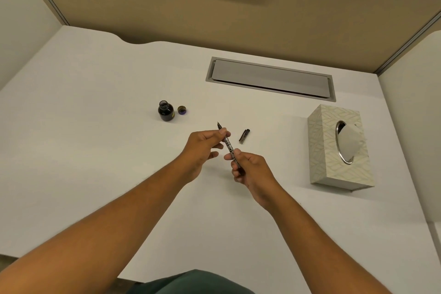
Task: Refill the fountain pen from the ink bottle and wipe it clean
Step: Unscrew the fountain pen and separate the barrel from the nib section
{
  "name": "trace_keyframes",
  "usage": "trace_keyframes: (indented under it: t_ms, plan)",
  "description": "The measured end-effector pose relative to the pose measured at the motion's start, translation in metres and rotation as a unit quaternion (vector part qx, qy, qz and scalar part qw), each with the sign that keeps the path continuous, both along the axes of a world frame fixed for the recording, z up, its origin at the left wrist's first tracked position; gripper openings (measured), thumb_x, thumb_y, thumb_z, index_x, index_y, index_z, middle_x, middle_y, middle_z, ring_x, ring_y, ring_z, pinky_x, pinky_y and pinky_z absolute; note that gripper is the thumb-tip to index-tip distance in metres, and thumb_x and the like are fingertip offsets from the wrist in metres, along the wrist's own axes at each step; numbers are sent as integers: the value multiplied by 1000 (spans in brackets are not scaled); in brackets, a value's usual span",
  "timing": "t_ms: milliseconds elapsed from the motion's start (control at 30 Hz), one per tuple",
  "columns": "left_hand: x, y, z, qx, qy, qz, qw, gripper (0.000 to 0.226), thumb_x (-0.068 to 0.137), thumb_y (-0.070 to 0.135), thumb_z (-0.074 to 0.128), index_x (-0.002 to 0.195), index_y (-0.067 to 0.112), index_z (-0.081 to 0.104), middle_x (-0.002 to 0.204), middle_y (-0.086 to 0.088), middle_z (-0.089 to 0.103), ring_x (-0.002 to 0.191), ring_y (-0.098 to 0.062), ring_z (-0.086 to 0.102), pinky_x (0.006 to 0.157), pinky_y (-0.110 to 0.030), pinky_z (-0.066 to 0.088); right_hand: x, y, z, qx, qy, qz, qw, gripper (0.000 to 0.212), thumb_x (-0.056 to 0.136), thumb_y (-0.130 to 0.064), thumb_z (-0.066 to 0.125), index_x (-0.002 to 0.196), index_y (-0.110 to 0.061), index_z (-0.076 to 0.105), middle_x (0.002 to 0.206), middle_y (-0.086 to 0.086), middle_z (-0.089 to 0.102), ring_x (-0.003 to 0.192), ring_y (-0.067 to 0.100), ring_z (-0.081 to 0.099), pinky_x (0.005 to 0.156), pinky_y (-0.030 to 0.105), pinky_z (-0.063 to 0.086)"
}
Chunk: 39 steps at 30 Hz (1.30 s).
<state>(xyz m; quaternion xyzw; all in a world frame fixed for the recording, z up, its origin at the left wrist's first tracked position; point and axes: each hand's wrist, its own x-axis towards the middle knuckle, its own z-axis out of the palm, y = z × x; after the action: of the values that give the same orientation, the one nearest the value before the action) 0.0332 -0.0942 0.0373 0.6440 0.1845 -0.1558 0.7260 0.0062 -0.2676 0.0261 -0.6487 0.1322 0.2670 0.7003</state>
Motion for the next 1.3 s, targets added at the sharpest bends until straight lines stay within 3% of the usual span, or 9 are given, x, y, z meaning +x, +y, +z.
trace_keyframes:
  t_ms: [267, 367, 433, 533, 600, 667, 900, 1100, 1300]
  plan:
    - [-1, -6, 1, 9, -7, 45, 999, 23, 100, 35, 69, 105, 18, 83, 94, 10, 77, 89, -10, 66, 79, -28, 50, -5, 11, -5, -159, -151, -75, 973, 26, 103, -31, 67, 86, -18, 82, 65, -1, 66, 60, 5, 58, 63, 19, 48]
    - [-4, -6, 0, 6, 1, 67, 998, 26, 99, 35, 70, 108, 14, 83, 92, 9, 77, 89, -10, 68, 80, -29, 50, -6, 11, -5, -198, -193, -92, 957, 11, 92, -27, 81, 85, -20, 80, 70, 0, 69, 60, 4, 53, 62, 16, 44]
    - [-5, -6, -1, 3, 4, 78, 997, 25, 98, 35, 71, 107, 14, 83, 92, 8, 78, 89, -10, 68, 81, -30, 51, -6, 12, -5, -197, -201, -100, 954, 8, 89, -27, 85, 88, -20, 80, 78, -6, 74, 66, 4, 61, 65, 15, 49]
    - [-5, -5, 0, -4, 5, 93, 996, 22, 98, 34, 72, 103, 16, 83, 91, 7, 78, 88, -10, 70, 81, -30, 52, -5, 14, -4, -161, -155, -90, 970, 18, 98, -37, 74, 94, -20, 79, 80, -3, 77, 73, 13, 71, 70, 27, 60]
    - [-5, -3, 1, -6, 2, 95, 995, 20, 98, 34, 72, 101, 17, 83, 90, 8, 79, 87, -10, 70, 81, -29, 51, -5, 16, 0, -106, -81, -73, 988, 42, 107, -47, 55, 98, -13, 78, 76, 3, 75, 68, 18, 69, 66, 30, 59]
    - [-5, -1, 1, -5, 0, 98, 995, 20, 98, 33, 72, 100, 17, 83, 91, 7, 79, 87, -10, 70, 81, -29, 51, -7, 16, 2, -78, -46, -64, 994, 49, 110, -44, 51, 96, -6, 78, 72, 6, 72, 63, 17, 65, 62, 28, 54]
    - [-6, 4, 1, -9, 18, 107, 994, 23, 98, 35, 72, 105, 15, 83, 97, 5, 78, 90, -13, 69, 79, -29, 50, -7, 16, 5, -85, -89, -109, 986, 8, 95, -20, 78, 96, -13, 82, 80, 0, 76, 72, 13, 67, 65, 24, 57]
    - [-5, 6, 2, -17, 18, 109, 994, 21, 98, 35, 72, 101, 17, 83, 94, 7, 78, 89, -12, 69, 79, -29, 49, -4, 20, 7, -42, -9, -83, 996, 39, 107, -39, 60, 99, -6, 79, 76, 6, 74, 67, 15, 65, 65, 28, 55]
    - [-5, 11, 3, -7, 24, 117, 993, 21, 98, 38, 72, 101, 20, 83, 96, 9, 77, 92, -14, 64, 80, -30, 49, -4, 21, 7, -61, -59, -97, 992, 9, 95, -20, 78, 102, -14, 79, 85, 1, 75, 77, 15, 67, 68, 27, 56]
